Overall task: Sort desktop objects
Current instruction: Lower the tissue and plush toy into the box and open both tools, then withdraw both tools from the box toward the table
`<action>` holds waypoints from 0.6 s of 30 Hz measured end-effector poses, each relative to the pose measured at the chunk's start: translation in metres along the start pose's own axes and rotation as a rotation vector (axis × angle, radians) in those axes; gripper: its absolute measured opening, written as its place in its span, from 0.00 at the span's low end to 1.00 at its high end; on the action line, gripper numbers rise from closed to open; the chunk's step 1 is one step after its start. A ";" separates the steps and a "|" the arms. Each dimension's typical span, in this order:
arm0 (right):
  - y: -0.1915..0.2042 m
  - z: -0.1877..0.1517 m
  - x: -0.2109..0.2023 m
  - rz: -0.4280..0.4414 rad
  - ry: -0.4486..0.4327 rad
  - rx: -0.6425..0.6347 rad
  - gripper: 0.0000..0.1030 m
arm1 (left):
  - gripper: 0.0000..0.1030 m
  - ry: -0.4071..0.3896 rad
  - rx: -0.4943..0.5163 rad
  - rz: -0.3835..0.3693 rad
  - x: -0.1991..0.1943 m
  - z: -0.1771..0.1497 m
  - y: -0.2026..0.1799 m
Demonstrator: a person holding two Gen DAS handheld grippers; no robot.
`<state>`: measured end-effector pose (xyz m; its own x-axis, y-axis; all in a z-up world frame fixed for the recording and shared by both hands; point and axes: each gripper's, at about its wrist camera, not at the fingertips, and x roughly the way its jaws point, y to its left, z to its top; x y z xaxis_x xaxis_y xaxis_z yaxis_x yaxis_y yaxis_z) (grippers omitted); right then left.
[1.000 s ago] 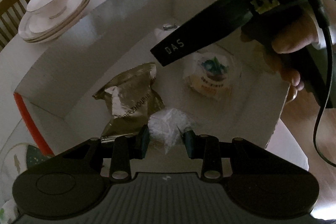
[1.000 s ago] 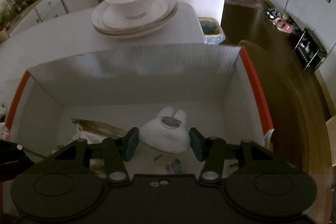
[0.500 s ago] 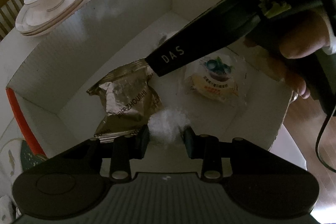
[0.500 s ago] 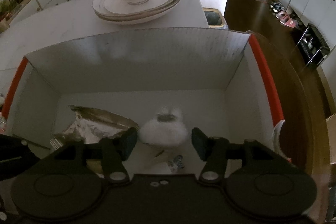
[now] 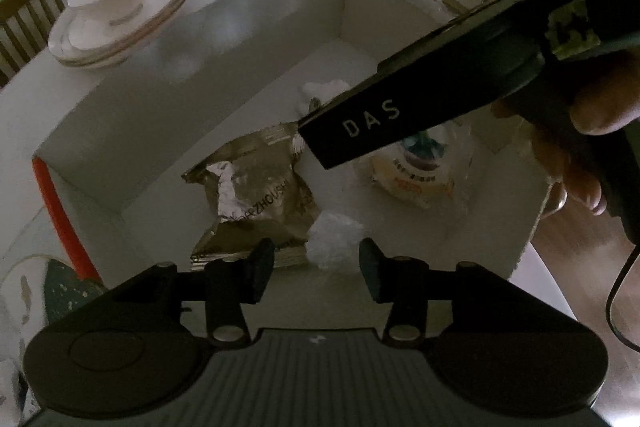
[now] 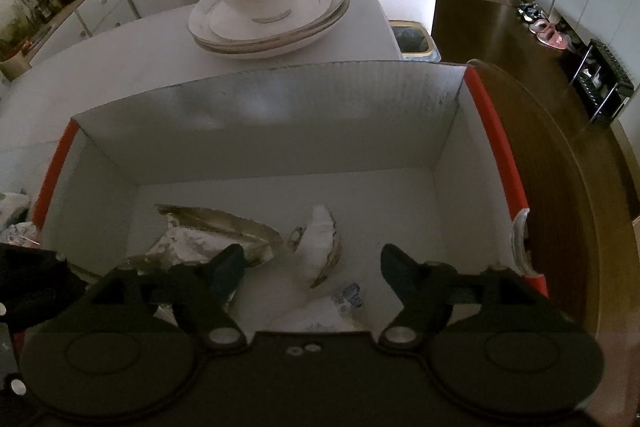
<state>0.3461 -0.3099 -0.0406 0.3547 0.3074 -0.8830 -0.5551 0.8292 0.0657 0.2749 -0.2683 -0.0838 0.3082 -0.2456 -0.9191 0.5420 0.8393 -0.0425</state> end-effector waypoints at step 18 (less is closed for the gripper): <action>0.002 -0.015 -0.050 0.100 -0.102 0.022 0.91 | 0.74 -0.123 -0.066 -0.063 -0.041 -0.011 -0.006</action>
<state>0.3161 -0.3303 -0.0032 0.3740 0.4337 -0.8198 -0.5751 0.8019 0.1618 0.2508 -0.2577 -0.0498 0.3708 -0.3524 -0.8592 0.5120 0.8495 -0.1274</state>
